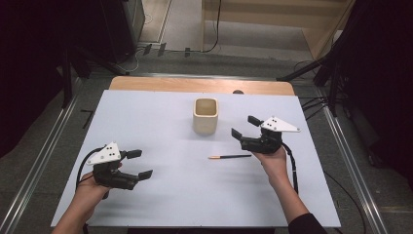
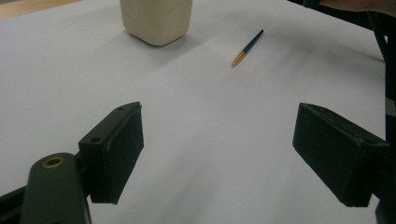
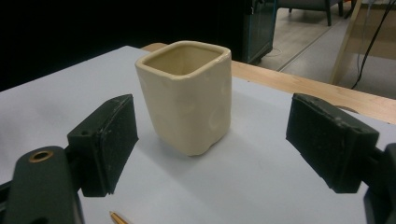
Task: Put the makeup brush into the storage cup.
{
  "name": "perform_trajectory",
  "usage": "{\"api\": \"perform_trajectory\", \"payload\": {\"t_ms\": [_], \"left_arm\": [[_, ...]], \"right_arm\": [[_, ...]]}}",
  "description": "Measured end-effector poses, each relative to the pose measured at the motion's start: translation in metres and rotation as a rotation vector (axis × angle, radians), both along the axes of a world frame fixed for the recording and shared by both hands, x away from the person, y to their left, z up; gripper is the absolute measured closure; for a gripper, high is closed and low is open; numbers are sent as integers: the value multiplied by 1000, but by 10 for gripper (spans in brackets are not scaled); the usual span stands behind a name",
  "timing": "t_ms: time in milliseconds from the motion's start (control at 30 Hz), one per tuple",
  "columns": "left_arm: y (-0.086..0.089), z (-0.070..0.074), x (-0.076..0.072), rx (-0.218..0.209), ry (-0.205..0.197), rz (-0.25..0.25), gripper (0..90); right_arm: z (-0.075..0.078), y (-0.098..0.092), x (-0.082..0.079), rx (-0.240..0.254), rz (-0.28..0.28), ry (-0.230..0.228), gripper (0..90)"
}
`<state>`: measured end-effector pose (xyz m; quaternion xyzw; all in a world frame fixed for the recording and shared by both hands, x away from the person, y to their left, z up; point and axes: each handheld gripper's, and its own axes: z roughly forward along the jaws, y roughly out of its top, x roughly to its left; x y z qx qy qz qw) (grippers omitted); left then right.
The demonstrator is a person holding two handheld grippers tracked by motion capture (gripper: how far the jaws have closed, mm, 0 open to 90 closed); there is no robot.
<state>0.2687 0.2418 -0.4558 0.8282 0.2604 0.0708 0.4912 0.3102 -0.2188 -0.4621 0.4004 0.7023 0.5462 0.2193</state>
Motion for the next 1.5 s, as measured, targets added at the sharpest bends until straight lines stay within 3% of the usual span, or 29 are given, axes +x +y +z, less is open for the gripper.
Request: {"api": "perform_trajectory", "payload": {"t_ms": [233,367,467,600,667,700,767,800,833,900,1367,1500], "left_arm": [[0,0,0,2,1,0,168],[1,0,0,7,3,3,168],[1,0,-1,4,3,5,168],[0,0,-1,5,3,1,168],[-1,0,-1,8,7,2,168],[-1,0,-1,10,6,1,168],[0,0,-1,10,7,0,168],[0,0,-1,10,7,2,168],[0,-1,-1,9,9,4,168],[0,-1,-1,10,10,4,168],[-1,-2,-1,21,13,1,168],[-1,-2,-1,23,16,1,168]], "right_arm": [[3,8,10,-2,8,-10,173],[2,9,11,-41,22,20,172],[3,9,10,-44,38,40,173],[10,11,11,-106,106,108,172],[12,11,11,-123,119,120,172],[14,11,12,-156,148,139,172],[14,11,15,-181,182,184,173],[14,11,15,-181,182,184,173],[14,11,16,-223,203,209,173],[14,11,17,-239,222,240,173],[25,13,22,-399,301,362,173],[25,15,23,-446,322,374,177]]}}
